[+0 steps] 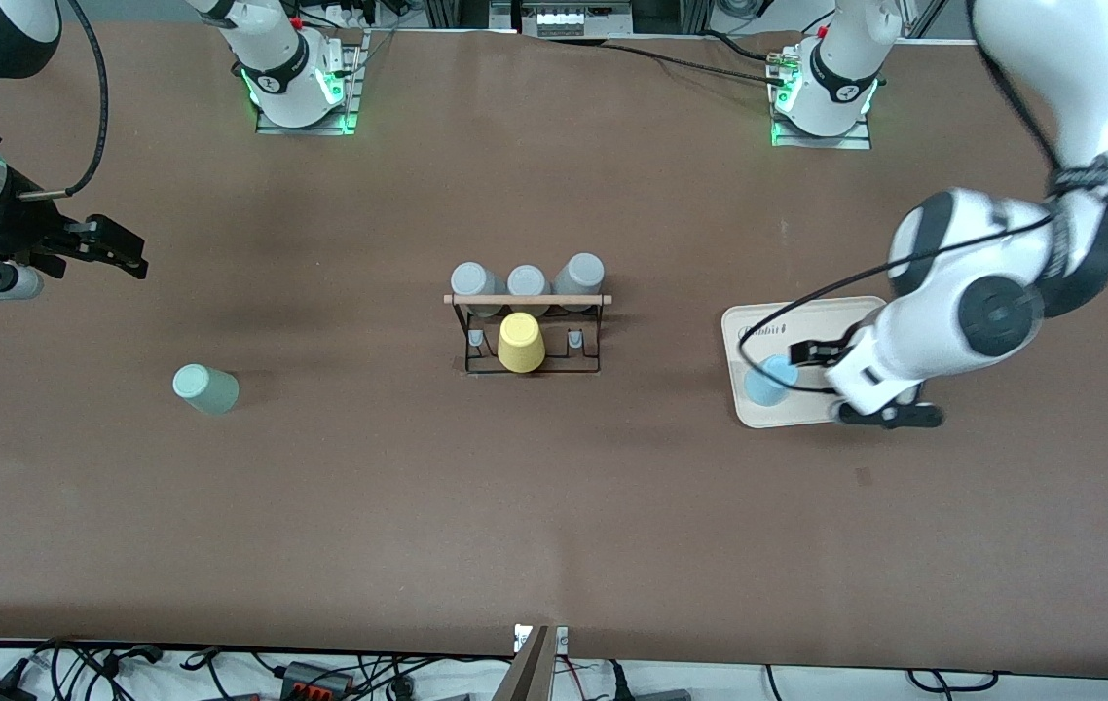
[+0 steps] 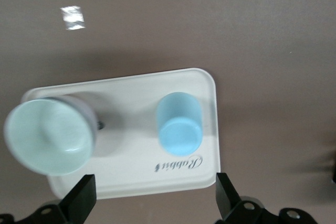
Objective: Hang scattered cups on rack with three cups
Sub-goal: 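Reach the left gripper down to the light blue cup on the tray and grasp it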
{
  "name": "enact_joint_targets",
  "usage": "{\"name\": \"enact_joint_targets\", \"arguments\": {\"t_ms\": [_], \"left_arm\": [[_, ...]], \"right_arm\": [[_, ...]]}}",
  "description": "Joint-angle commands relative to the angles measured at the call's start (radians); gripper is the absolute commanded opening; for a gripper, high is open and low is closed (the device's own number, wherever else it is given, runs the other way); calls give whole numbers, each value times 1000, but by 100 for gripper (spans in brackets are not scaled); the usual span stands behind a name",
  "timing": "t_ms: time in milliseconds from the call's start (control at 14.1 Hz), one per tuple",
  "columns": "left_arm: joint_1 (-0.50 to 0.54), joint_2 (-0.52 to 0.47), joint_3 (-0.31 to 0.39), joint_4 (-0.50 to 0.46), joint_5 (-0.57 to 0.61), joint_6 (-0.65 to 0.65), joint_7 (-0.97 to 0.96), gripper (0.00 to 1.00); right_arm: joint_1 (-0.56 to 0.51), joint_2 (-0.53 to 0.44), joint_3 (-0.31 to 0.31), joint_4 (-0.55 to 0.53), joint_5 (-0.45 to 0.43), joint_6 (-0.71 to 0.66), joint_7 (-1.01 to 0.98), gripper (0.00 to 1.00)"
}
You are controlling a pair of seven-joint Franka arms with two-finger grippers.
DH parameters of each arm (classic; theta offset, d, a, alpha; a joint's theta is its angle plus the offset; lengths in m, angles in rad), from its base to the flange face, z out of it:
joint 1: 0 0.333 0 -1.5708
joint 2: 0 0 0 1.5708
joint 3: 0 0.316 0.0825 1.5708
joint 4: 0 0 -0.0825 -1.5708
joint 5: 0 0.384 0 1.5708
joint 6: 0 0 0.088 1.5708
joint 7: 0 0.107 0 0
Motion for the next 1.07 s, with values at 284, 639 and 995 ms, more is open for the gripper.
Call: {"name": "enact_joint_targets", "arguments": {"t_ms": [284,639,995], "left_arm": [[0,92,2,-72,6,169,-31,100],[-4,101,2,-107,7,229,-43,100],[-27,79,2,-181,7,295,-77,46]], "right_arm": [[3,6,0,16,-12,-3,-16,100],[3,6,0,16,-12,-3,-16,100],[3,6,0,16,-12,-3,-16,100]]}}
